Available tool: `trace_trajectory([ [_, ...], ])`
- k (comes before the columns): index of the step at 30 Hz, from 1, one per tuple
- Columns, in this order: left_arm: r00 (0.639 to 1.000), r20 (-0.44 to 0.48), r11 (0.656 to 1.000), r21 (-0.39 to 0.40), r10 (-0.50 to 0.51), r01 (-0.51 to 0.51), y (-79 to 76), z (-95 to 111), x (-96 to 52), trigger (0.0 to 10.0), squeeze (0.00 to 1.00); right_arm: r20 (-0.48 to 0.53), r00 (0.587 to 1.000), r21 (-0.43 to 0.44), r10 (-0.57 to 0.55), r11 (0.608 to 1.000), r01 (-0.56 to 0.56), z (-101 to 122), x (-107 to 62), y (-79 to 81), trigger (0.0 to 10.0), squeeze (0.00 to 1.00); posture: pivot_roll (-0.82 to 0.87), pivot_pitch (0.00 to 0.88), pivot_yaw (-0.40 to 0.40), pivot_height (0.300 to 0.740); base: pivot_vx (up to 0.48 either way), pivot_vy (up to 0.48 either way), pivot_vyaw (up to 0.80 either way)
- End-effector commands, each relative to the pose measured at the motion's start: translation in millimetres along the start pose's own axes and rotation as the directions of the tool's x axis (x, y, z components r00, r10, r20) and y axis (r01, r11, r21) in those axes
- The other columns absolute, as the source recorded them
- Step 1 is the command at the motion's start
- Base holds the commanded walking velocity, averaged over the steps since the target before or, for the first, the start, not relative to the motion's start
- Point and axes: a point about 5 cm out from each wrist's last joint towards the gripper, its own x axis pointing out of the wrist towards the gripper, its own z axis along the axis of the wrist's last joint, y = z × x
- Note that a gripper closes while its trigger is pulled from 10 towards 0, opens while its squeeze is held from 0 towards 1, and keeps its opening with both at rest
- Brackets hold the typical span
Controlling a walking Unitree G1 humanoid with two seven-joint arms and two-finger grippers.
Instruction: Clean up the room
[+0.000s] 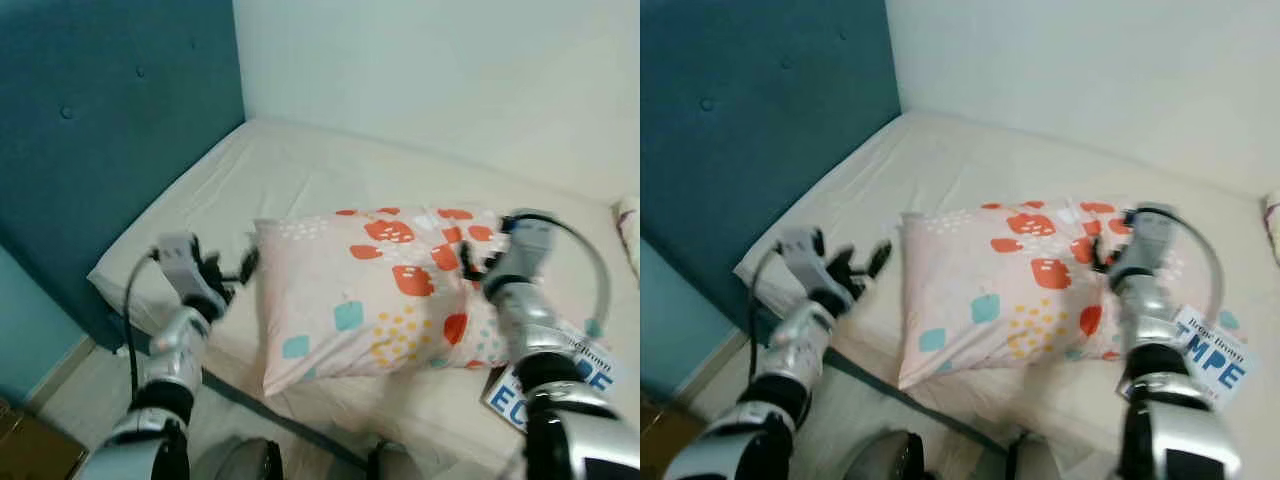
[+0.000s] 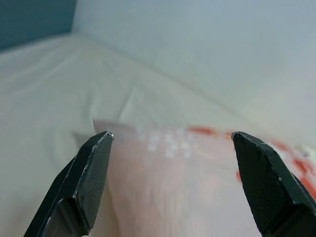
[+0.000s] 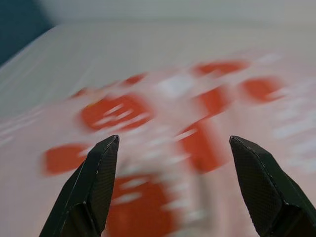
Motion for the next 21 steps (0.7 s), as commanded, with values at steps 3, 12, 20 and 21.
trace_trajectory([
  [3,0.995,-0.089,0.999,0.013,0.038,-0.037,9.3,-16.8,-10.5,10.0,0.00,-0.089,0.994,0.019,0.058,0.998,-0.057,-29.9,-6.5,15.3,10.0,0.00,0.10,0.083,-0.029,0.645,0.000,0.000,0.00],
  [12,0.980,-0.167,0.993,-0.032,0.109,-0.116,18.7,-48.2,-37.5,10.0,0.00,-0.175,0.984,0.591,0.015,0.801,0.093,-67.6,-15.0,26.2,10.0,0.00,0.10,0.098,-0.046,0.645,0.000,0.000,0.00],
  [20,0.983,-0.160,0.996,-0.002,0.089,-0.090,19.2,-48.9,-42.6,10.0,0.00,-0.264,0.962,0.648,-0.075,0.725,0.235,-94.7,-31.3,6.1,10.0,0.02,0.13,0.150,-0.047,0.645,0.000,0.000,0.00],
  [21,0.983,-0.160,0.996,-0.002,0.089,-0.090,19.2,-48.9,-42.6,10.0,0.00,-0.264,0.962,0.648,-0.075,0.725,0.235,-94.7,-31.3,6.1,10.0,0.02,0.13,0.150,-0.047,0.645,0.000,0.000,0.00],
])
